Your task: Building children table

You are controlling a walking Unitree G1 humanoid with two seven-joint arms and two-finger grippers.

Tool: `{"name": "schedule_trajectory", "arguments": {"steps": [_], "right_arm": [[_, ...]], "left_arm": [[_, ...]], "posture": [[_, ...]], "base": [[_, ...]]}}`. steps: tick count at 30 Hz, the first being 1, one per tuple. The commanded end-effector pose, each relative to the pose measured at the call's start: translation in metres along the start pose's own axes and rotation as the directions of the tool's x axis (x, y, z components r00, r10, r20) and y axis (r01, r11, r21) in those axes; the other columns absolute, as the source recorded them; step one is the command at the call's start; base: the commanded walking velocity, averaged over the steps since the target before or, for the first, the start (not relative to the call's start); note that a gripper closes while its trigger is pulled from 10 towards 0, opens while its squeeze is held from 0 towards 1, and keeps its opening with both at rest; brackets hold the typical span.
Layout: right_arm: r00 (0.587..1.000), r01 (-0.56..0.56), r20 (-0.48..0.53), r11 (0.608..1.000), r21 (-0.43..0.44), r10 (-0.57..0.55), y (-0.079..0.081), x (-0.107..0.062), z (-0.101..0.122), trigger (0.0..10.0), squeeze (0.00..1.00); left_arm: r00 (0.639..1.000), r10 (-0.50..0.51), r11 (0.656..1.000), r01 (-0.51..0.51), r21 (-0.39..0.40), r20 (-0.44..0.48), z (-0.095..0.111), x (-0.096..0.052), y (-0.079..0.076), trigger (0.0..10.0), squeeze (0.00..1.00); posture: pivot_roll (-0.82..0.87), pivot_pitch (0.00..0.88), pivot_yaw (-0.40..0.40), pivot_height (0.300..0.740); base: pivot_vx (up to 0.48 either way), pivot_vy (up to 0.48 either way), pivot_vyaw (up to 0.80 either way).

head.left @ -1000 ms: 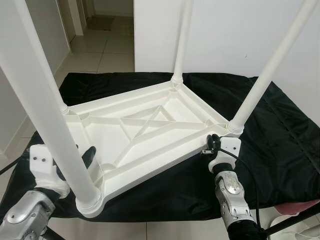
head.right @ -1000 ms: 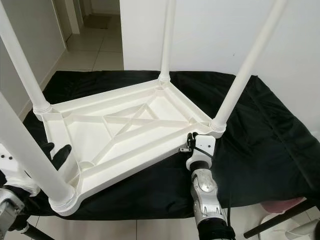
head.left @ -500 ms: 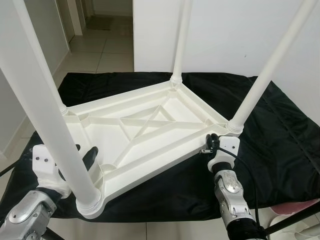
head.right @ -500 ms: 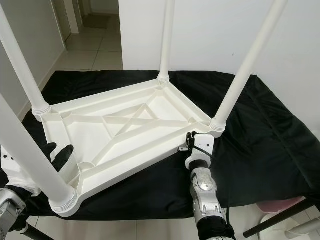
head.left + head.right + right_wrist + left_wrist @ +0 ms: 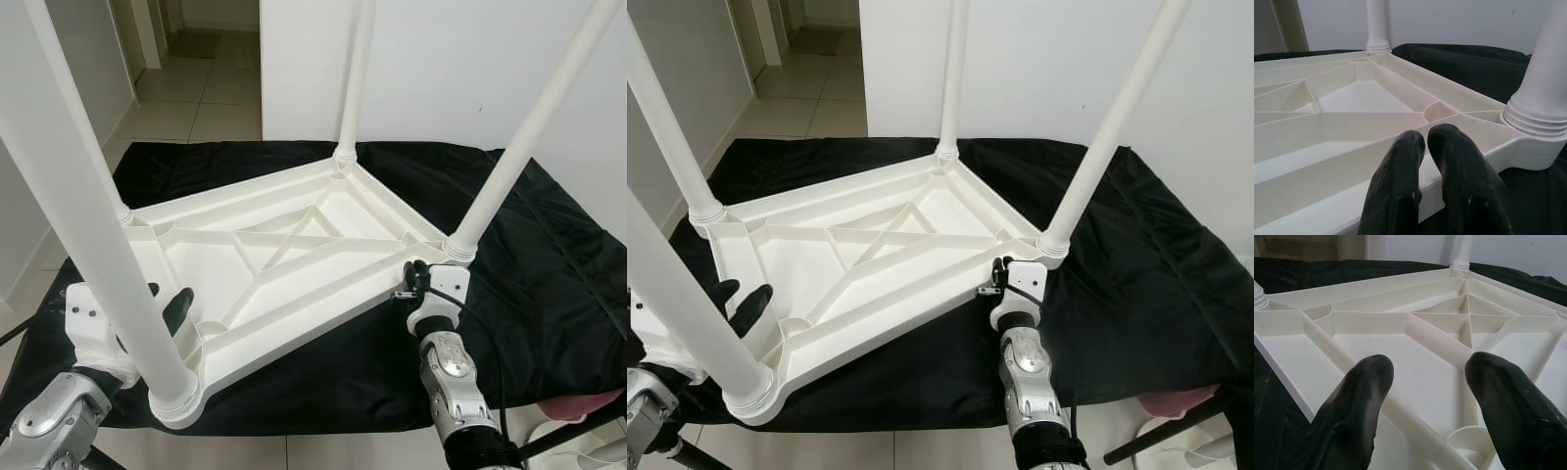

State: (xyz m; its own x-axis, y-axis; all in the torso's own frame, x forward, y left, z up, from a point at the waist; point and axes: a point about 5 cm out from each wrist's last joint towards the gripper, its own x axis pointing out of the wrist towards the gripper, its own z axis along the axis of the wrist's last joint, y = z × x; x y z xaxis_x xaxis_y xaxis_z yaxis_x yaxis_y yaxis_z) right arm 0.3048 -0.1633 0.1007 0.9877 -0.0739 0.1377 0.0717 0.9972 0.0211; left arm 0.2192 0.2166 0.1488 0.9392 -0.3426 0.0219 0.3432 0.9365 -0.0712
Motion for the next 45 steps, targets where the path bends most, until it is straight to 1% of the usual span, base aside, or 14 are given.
{"name": "schedule_trajectory", "arguments": {"steps": [1, 2, 7, 9, 10, 11, 12, 14, 20, 27, 33, 36, 38, 45], "right_arm": [[1.0, 0.023, -0.016, 1.0, -0.01, -0.024, -0.004, 0.0, -0.003, 10.0, 0.0], [0.998, 0.05, -0.029, 0.999, -0.012, -0.05, -0.006, 0.001, -0.005, 10.0, 0.0], [0.997, 0.079, -0.024, 0.997, -0.012, -0.079, -0.008, 0.0, -0.005, 10.0, 0.0], [0.992, 0.123, -0.015, 0.992, -0.027, -0.124, -0.012, -0.001, -0.004, 10.0, 0.0], [0.992, 0.123, -0.015, 0.992, -0.027, -0.124, -0.012, -0.001, -0.004, 10.0, 0.0], [0.984, 0.175, -0.017, 0.984, -0.042, -0.176, -0.017, -0.001, -0.004, 10.0, 0.0], [0.984, 0.175, -0.017, 0.984, -0.042, -0.176, -0.017, -0.001, -0.004, 10.0, 0.0], [0.972, 0.232, -0.025, 0.971, -0.059, -0.234, -0.022, -0.002, -0.005, 10.0, 0.0], [0.946, 0.31, -0.092, 0.95, -0.023, -0.311, -0.027, 0.001, -0.013, 10.0, 0.0], [0.948, 0.293, -0.126, 0.956, -0.026, -0.293, -0.026, 0.007, -0.017, 10.0, 0.0], [0.955, 0.243, -0.166, 0.969, -0.039, -0.246, -0.025, 0.016, -0.021, 10.0, 0.0], [0.966, 0.172, -0.19, 0.985, -0.033, -0.175, -0.02, 0.025, -0.021, 10.0, 0.0], [0.974, 0.092, -0.206, 0.996, -0.018, -0.093, -0.012, 0.034, -0.019, 10.0, 0.0], [0.978, 0.004, -0.209, 1.0, -0.002, -0.005, -0.003, 0.054, -0.006, 10.0, 0.0]], "left_arm": [[0.997, -0.081, 0.997, 0.081, -0.012, -0.02, -0.003, 0.0, -0.008, 10.0, 0.0], [0.991, -0.131, 0.991, 0.13, -0.02, -0.04, -0.007, 0.0, -0.017, 10.0, 0.0], [0.979, -0.194, 0.981, 0.192, -0.033, -0.067, -0.013, -0.001, -0.029, 10.0, 0.0], [0.97, -0.232, 0.972, 0.229, -0.043, -0.076, -0.016, 0.0, -0.036, 10.0, 0.0], [0.97, -0.232, 0.972, 0.229, -0.043, -0.076, -0.016, 0.0, -0.036, 10.0, 0.0], [0.964, -0.253, 0.967, 0.25, -0.048, -0.08, -0.018, 0.002, -0.04, 10.0, 0.0], [0.964, -0.253, 0.967, 0.25, -0.048, -0.08, -0.018, 0.002, -0.04, 10.0, 0.0], [0.96, -0.266, 0.964, 0.263, -0.049, -0.083, -0.02, 0.004, -0.044, 10.0, 0.0], [0.95, -0.303, 0.953, 0.298, -0.059, -0.082, -0.023, 0.01, -0.053, 10.0, 0.0], [0.941, -0.327, 0.944, 0.322, -0.065, -0.083, -0.023, 0.013, -0.059, 10.0, 0.0], [0.926, -0.369, 0.929, 0.364, -0.07, -0.082, -0.022, 0.015, -0.072, 10.0, 0.0], [0.918, -0.388, 0.921, 0.382, -0.074, -0.08, -0.022, 0.017, -0.078, 10.0, 0.0], [0.914, -0.399, 0.916, 0.393, -0.081, -0.072, -0.02, 0.018, -0.083, 10.0, 0.0], [0.905, -0.423, 0.905, 0.419, -0.072, -0.048, -0.014, 0.02, -0.094, 10.0, 0.0]], "posture": [[0.09, 0.014, -0.038, 0.74], [0.09, 0.014, -0.038, 0.74], [0.09, 0.012, -0.035, 0.74], [0.08, 0.011, -0.039, 0.74], [0.08, 0.011, -0.039, 0.74], [0.08, 0.011, -0.039, 0.74], [0.08, 0.011, -0.039, 0.74], [0.07, 0.007, -0.037, 0.74], [0.06, 0.007, -0.03, 0.74], [0.04, 0.024, -0.01, 0.74], [0.05, 0.034, -0.007, 0.74], [0.05, 0.038, -0.005, 0.74], [0.05, 0.039, -0.005, 0.74], [0.06, 0.044, -0.024, 0.74]], "base": [[0.0, 0.0, 0.0], [0.0, 0.0, 0.0], [0.0, 0.0, 0.0], [0.0, 0.0, 0.0], [0.0, 0.0, 0.0], [0.0, 0.0, 0.0], [0.0, 0.0, 0.0], [0.0, 0.0, 0.0], [0.0, 0.0, 0.0], [0.0, 0.0, 0.0], [0.0, 0.0, 0.0], [0.0, 0.0, 0.0], [0.0, 0.0, 0.0], [0.0, 0.0, 0.0]]}}
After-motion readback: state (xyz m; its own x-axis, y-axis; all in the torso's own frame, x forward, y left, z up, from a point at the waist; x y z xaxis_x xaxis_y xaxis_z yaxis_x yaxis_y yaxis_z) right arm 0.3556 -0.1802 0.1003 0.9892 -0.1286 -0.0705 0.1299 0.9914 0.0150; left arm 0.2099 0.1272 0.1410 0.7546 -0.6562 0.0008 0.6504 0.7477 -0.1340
